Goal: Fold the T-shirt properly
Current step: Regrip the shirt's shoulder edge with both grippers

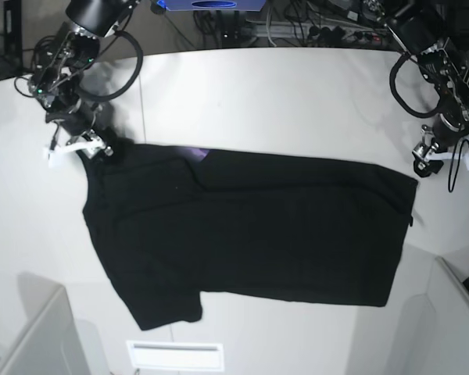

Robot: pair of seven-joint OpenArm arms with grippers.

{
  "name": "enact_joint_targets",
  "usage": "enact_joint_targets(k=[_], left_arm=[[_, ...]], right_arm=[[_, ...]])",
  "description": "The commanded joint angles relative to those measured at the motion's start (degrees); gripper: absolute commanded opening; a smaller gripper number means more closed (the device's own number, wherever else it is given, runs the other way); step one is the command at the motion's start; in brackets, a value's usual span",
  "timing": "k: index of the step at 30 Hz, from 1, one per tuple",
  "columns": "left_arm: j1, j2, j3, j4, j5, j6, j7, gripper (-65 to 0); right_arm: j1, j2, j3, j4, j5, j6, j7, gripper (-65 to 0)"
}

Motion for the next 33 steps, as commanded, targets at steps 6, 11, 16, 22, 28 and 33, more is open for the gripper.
enact_joint_targets(k=[6, 11, 16, 22, 28, 33], left_arm=[[-2.8, -1.3, 4.6, -2.8, -0.5, 0.0, -0.2, -21.7], [-3.6, -1.1, 8.9, -4.7, -0.5, 0.0, -5.7, -21.7], [-4.6, -1.3, 11.4, -8.4, -0.7, 0.2, -6.8, -21.7], [-6.8, -1.1, 11.4, -10.6, -0.6, 0.2, -6.9, -21.7], [-7.1, -1.1, 11.4, -10.6, -0.6, 0.2, -6.9, -32.3], [-6.9, -1.2, 11.5, -10.6, -0.6, 0.2, -6.9, -62.5]], right_arm=[[0.0, 0.6, -1.4, 0.2, -1.0, -0.5, 0.1, -34.4], [-0.7, 0.6, -1.5, 0.1, -1.0, -0.5, 2.2, -34.4], [-0.7, 0.7, -1.5, 0.1, -1.0, -0.5, 2.3, -34.4], [-0.6, 1.8, -1.5, 0.1, -1.0, -0.5, 2.3, -34.4], [-0.4, 1.9, -1.5, 0.1, -1.0, -0.5, 2.3, -34.4], [-0.3, 1.8, -1.5, -2.3, -1.0, -0.5, 5.2, -35.0]])
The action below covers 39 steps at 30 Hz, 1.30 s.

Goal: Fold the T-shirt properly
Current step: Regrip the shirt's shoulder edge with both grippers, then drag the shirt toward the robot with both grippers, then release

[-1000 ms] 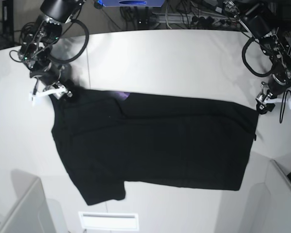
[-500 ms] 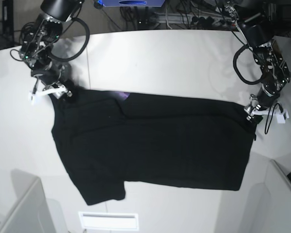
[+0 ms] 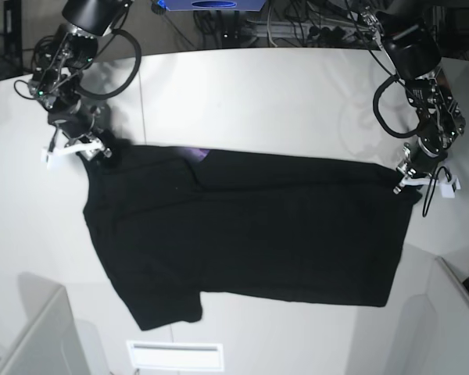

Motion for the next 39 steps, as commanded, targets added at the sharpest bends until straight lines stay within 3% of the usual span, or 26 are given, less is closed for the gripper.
enact_joint_targets(k=[1, 3, 5, 6, 10, 15, 19, 30, 39], left_arm=[[-0.2, -0.7, 0.1, 0.3, 0.7, 0.4, 1.6, -65.0], [-0.1, -0.7, 0.1, 0.5, 0.7, 0.4, 1.6, -65.0], [-0.1, -0.7, 0.1, 0.7, 0.7, 0.4, 2.0, -65.0], [-0.1, -0.7, 0.1, 0.8, 0.7, 0.4, 2.0, -65.0], [0.0, -0.7, 0.1, 0.9, 0.7, 0.4, 2.1, -65.0], [2.1, -0.8, 0.1, 3.5, 0.6, 0.5, 2.2, -65.0], [4.9, -0.6, 0.1, 9.3, 0.5, 0.5, 5.4, -65.0], [18.6, -0.5, 0.0, 24.3, 0.4, 0.6, 7.7, -65.0], [27.0, -0.3, -5.1, 29.3, 0.3, 0.3, 7.8, -65.0]], right_arm=[[0.1, 0.4, 0.1, -0.8, -1.3, -0.4, -0.2, -37.4], [0.1, 0.4, 0.1, -2.5, -1.3, -0.3, 1.5, -48.2], [0.6, 0.5, 0.1, -3.3, -1.3, -0.2, 2.6, -64.1], [0.9, 0.9, 0.3, -3.3, -1.2, -0.2, 2.5, -65.0], [1.4, 1.5, 0.7, -1.9, -1.0, -0.2, 1.9, -65.0], [1.3, 1.6, 0.8, 5.1, -1.0, -0.6, -3.9, -65.0], [1.4, 1.6, 0.8, 7.7, -1.1, -0.7, -7.0, -65.0], [-4.2, 1.7, 0.8, 12.9, -1.2, -0.7, -7.3, -65.0], [-11.2, 3.0, 1.6, 16.7, -1.1, -0.7, -7.3, -65.0]])
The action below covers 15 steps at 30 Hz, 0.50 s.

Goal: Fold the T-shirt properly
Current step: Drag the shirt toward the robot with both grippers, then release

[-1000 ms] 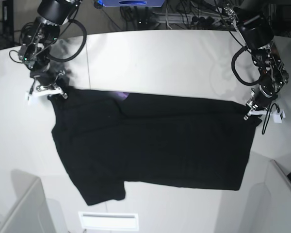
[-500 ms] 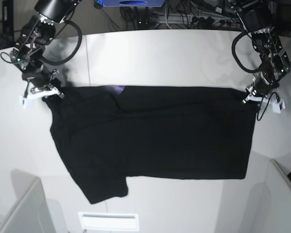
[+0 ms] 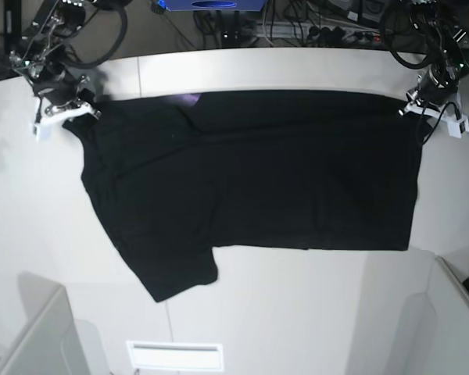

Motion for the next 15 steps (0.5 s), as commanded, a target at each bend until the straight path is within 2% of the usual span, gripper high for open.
enact_joint_targets(k=[1, 15], left_arm=[[1.1, -1.1, -0.4, 2.2, 0.0, 0.1, -1.6, -65.0], [9.0, 0.2, -0.7, 3.9, 0.0, 0.0, -1.6, -65.0]], right_arm=[[-0.5, 0.9, 0.3, 2.2, 0.4, 0.0, 1.8, -65.0], [-8.3, 0.6, 0.3, 4.7, 0.5, 0.0, 1.8, -65.0]])
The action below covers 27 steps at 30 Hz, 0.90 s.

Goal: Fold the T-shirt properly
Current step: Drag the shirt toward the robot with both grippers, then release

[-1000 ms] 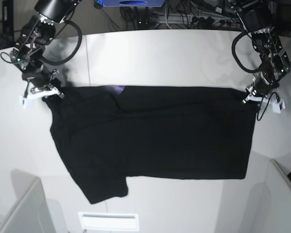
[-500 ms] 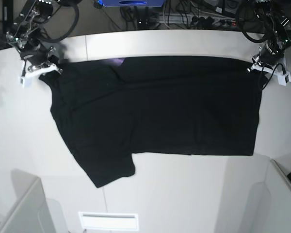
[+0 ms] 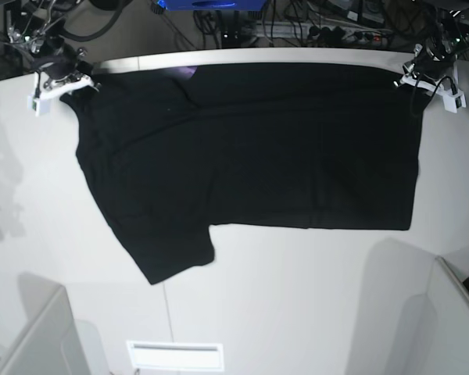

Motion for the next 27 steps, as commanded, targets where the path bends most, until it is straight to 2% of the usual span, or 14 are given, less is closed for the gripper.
enact_joint_targets(k=[1, 12, 13, 14, 15, 16, 17, 18, 20, 22, 24, 27], left_arm=[[0.7, -0.8, -0.6, 0.9, 0.3, 0.2, -0.4, -65.0], [0.9, -0.8, -0.6, 1.0, 0.3, 0.2, -0.4, -65.0], [0.9, -0.8, -0.6, 1.0, 0.3, 0.2, -0.4, -65.0], [0.9, -0.8, -0.6, 1.0, 0.3, 0.2, -0.4, -65.0], [1.0, -0.8, -0.6, 1.0, 0.3, 0.2, -0.4, -59.9], [1.4, -0.8, -0.7, 1.1, 0.3, 0.2, -0.4, -52.0], [1.5, -0.8, -0.7, 1.5, 0.3, 0.2, -0.5, -44.8], [1.6, -0.8, -0.7, 2.2, 0.3, 0.2, -0.5, -37.7], [2.2, -0.4, -1.1, 3.7, 0.3, 0.2, -0.5, -23.2], [2.4, 0.6, -3.5, 5.3, 0.3, 0.2, -0.5, -13.5], [2.6, 1.7, -5.8, 7.2, 0.3, 0.2, -0.5, -9.1], [2.9, 2.0, -9.3, 9.5, 0.3, 0.2, -0.5, -8.7]], right_arm=[[-0.2, 0.6, 0.3, 1.0, 0.3, 0.0, 1.2, -65.0], [-0.4, 0.5, 0.4, 1.0, 0.4, 0.0, 1.2, -65.0], [-0.4, 0.5, 0.4, 1.0, 0.4, 0.0, 1.2, -61.8], [-0.4, 0.5, 0.4, 1.0, 0.4, 0.0, 1.2, -53.6], [-0.4, 0.5, 0.4, 1.0, 0.4, 0.0, 1.2, -46.2], [-0.4, 0.5, 0.5, 1.0, 0.4, 0.0, 1.2, -39.9], [-0.4, 0.5, 0.7, 1.0, 0.4, 0.0, 1.2, -36.0], [-0.4, 0.5, 1.6, 1.0, 0.4, 0.0, 1.2, -33.9], [-0.4, -0.2, 3.5, 1.1, 0.4, 0.0, 1.2, -33.8], [-0.3, -0.5, 5.1, 1.6, 0.4, 0.1, 1.2, -33.8], [-0.3, -0.6, 6.2, 2.8, 0.4, 0.2, 1.2, -33.6], [-0.4, -0.6, 6.5, 4.9, 0.4, 0.2, 1.2, -33.6]])
